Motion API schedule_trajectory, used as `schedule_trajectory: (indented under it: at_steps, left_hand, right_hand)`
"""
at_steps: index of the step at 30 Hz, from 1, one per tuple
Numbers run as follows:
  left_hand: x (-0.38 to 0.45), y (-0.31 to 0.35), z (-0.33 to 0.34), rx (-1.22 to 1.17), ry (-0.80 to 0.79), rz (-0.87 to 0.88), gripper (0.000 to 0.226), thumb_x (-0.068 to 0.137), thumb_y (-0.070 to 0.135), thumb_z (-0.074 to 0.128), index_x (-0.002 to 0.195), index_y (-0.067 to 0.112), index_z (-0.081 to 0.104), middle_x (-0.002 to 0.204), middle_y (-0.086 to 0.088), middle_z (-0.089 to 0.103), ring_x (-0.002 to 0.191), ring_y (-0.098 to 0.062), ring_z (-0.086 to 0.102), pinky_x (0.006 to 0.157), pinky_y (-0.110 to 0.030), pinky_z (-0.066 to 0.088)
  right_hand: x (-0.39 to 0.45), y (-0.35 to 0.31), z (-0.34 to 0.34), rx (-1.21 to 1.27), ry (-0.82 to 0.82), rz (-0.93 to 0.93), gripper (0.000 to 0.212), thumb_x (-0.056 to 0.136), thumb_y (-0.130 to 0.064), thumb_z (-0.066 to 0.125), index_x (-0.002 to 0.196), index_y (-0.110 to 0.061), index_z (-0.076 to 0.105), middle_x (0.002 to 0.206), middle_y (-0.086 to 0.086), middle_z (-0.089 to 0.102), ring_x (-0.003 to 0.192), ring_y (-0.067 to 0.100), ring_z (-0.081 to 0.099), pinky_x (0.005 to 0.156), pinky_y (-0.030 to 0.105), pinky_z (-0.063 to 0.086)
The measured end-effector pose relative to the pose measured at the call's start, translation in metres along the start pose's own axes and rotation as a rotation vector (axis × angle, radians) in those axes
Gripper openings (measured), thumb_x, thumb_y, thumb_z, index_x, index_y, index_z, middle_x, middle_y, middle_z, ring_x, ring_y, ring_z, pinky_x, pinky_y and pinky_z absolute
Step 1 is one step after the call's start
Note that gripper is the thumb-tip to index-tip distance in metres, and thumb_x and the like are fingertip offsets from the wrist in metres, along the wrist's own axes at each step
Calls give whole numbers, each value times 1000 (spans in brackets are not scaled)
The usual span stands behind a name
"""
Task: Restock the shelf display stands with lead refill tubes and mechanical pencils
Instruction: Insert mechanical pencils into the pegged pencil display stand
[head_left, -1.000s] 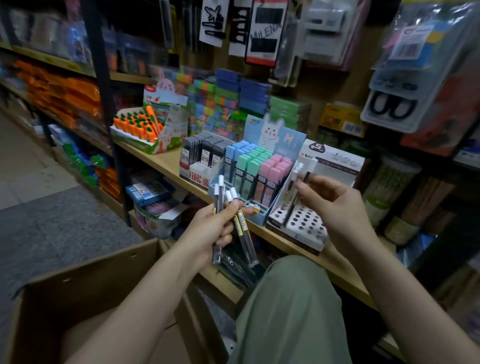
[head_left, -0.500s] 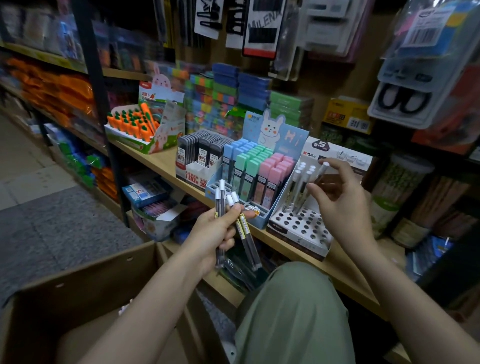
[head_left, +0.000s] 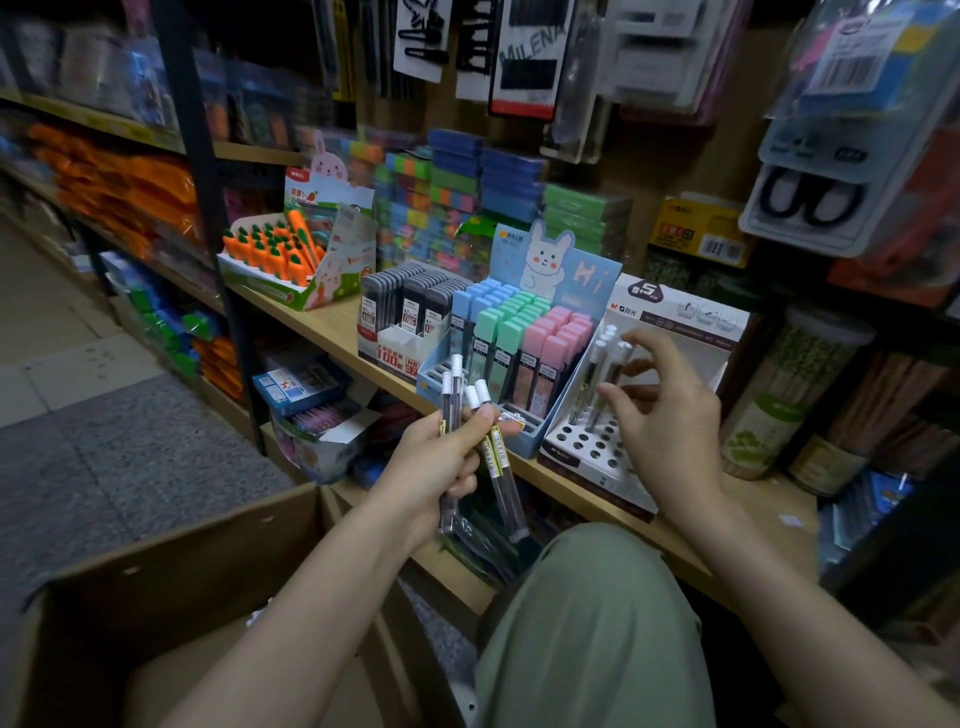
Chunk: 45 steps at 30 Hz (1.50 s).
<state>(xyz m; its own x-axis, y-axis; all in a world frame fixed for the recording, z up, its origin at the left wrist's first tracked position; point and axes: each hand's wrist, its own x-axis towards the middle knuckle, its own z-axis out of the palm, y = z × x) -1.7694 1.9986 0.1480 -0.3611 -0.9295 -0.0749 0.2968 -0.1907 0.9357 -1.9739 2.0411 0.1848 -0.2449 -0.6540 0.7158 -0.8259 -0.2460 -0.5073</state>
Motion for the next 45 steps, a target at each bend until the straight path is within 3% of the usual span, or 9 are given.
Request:
schedule_trajectory:
  at_steps: [5,9,14,17,19,22,27,33,45]
  left_hand:
    - [-1,3,8,35,-54,16,36,94,24,61,112,-6,55,104,-6,74,42,-3,30,36,-14,26]
    - [-4,5,18,98,-96,29,28,92,28,64,104,2,66,105,-5,73,45,-6,28,38,-16,24]
    - [-9,11,28,138,-156,48,26,93,28,63,105,5,63,102,-4,75,46,-6,28,38,-15,26]
    - [-8,14,36,122,-180,60,16,92,26,64,98,10,66,83,0,73,45,-6,29,37,-15,25]
    - [-7,16,41,113,-195,69,9,92,23,65,94,14,64,62,8,56,43,-5,30,36,-16,25]
    - [-6,17,43,132,-217,78,9,91,25,66,94,17,64,57,9,40,43,-7,28,36,-17,23]
    - [-5,19,37,237,-123,55,20,90,45,63,98,30,73,64,1,46,48,-11,28,47,-28,17]
    - [-2,16,27,99,-89,75,19,92,30,63,103,18,73,78,5,68,45,-3,35,36,-16,28]
    - [-7,14,23,200,-74,106,21,96,36,57,106,22,68,72,4,66,44,-4,35,37,-17,27]
  right_hand:
    - [1,-2,7,-73,2,-13,44,81,-10,77,119,-21,57,101,1,60,78,17,64,75,41,58]
    - [-5,-4,4,-83,-4,4,42,84,-14,74,124,-20,60,102,2,59,77,14,61,75,39,58]
    - [-3,-24,-15,155,1,104,36,90,-26,68,124,-31,61,92,-12,64,78,3,61,66,14,51]
    - [1,-39,-18,391,-256,222,28,87,-26,71,115,-29,68,92,-12,72,84,-2,67,71,15,54]
    - [4,-44,-18,489,-308,262,28,84,-20,73,111,-24,71,92,-3,74,87,4,70,77,20,57]
    - [5,-44,-20,610,-306,315,23,79,-13,76,101,-18,74,86,4,76,83,14,72,71,24,59]
    - [17,-34,-37,554,-134,236,19,77,-14,79,90,-26,74,83,-6,76,77,9,72,71,19,55]
    - [32,-6,-60,197,127,110,18,82,-24,77,97,-31,68,87,-16,70,82,-1,68,75,17,55]
    - [34,15,-24,121,147,76,15,84,-19,75,98,-19,69,91,-7,69,85,0,66,77,15,53]
